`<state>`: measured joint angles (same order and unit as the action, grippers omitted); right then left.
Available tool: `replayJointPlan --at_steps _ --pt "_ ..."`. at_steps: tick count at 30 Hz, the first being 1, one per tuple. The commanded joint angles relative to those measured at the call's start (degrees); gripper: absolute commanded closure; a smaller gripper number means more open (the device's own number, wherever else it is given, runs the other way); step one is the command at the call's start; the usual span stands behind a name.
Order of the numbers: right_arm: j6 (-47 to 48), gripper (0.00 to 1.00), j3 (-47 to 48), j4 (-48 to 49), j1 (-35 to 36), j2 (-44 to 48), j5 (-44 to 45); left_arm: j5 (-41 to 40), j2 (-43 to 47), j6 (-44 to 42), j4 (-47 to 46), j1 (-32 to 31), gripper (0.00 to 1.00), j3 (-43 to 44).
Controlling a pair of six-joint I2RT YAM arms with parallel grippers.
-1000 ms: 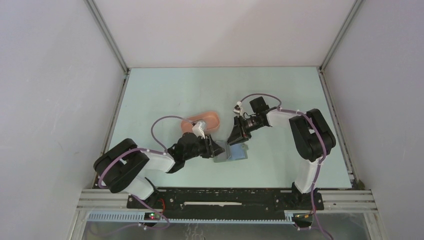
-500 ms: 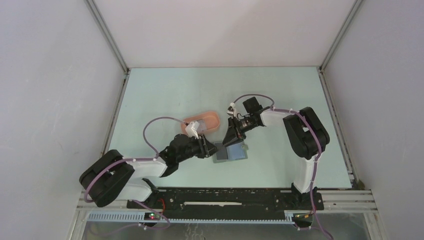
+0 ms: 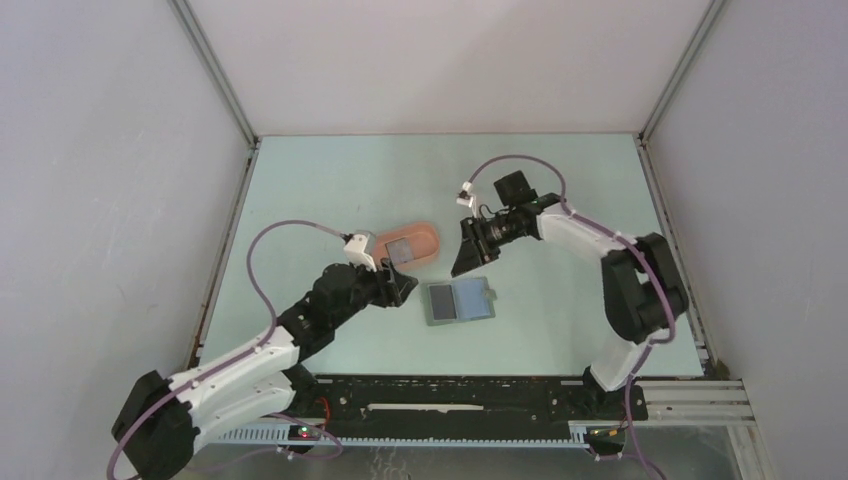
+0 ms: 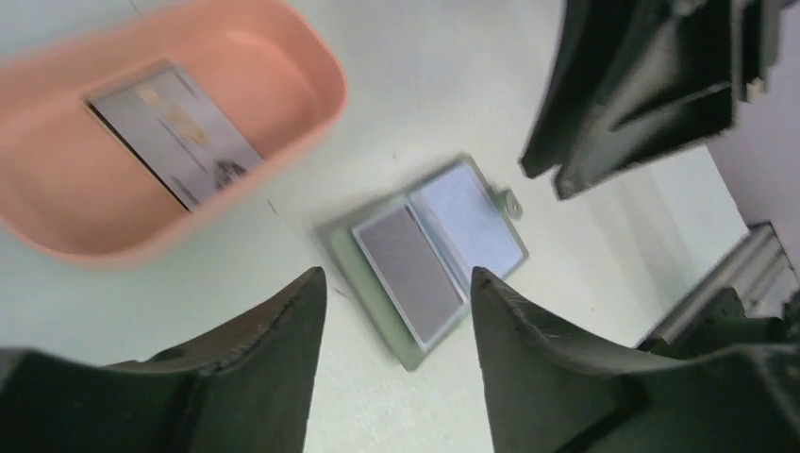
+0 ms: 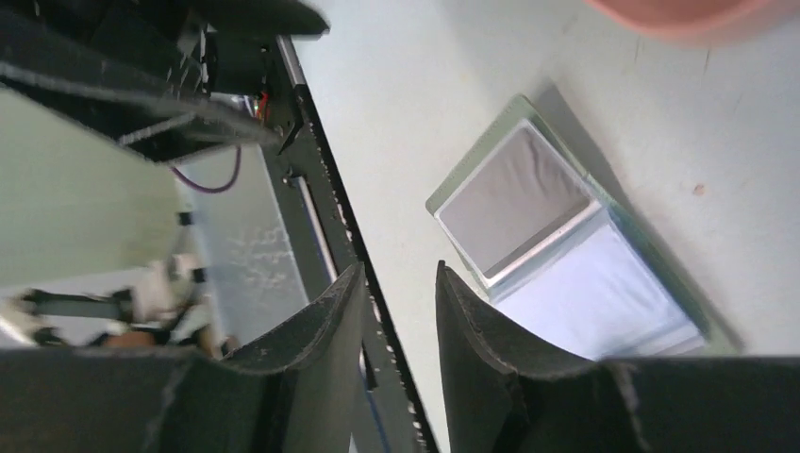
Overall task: Put the credit cards into the card holder
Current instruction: Turn over the card slot in the card holder.
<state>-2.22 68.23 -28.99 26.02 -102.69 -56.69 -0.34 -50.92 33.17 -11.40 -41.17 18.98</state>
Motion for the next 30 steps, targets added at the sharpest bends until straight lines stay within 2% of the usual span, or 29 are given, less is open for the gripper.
replayJointPlan --at_steps 1,6,8,13,19,22,25,27,30 --pt "15.49 0.57 3.93 -6.90 0.07 9.92 3.16 -10.58 6.28 -9.36 8.72 0.62 0.32 7.02" --pt "24.78 0.55 7.45 -10.67 0.77 16.17 6.31 -13.71 7.58 -11.70 10.57 2.23 0.10 9.47" --pt "26.17 0.54 9.25 -10.53 1.12 17.76 7.46 -13.08 7.39 -12.00 10.61 3.24 0.06 9.98" --pt "26.30 0.51 17.35 -11.55 1.41 17.51 7.42 -8.04 5.95 -9.88 9.11 6.53 0.05 10.47" --pt "20.72 0.51 23.85 -11.67 2.06 10.47 5.87 -5.60 2.18 -8.07 7.97 9.26 0.07 11.79" --pt "18.73 0.51 26.53 -12.75 3.85 6.60 7.61 -7.08 1.86 -8.20 7.97 9.82 0.08 12.04" --pt "15.69 0.51 28.02 -11.89 5.61 3.38 11.32 -13.61 2.94 -9.34 9.11 10.00 0.10 11.33" --pt "14.31 0.52 28.90 -11.38 6.94 1.36 14.94 -17.56 4.08 -9.94 9.32 10.67 0.11 10.13" --pt "11.74 0.53 30.46 -10.69 9.27 -1.79 22.10 -18.17 4.23 -9.65 8.10 12.66 0.14 8.78"
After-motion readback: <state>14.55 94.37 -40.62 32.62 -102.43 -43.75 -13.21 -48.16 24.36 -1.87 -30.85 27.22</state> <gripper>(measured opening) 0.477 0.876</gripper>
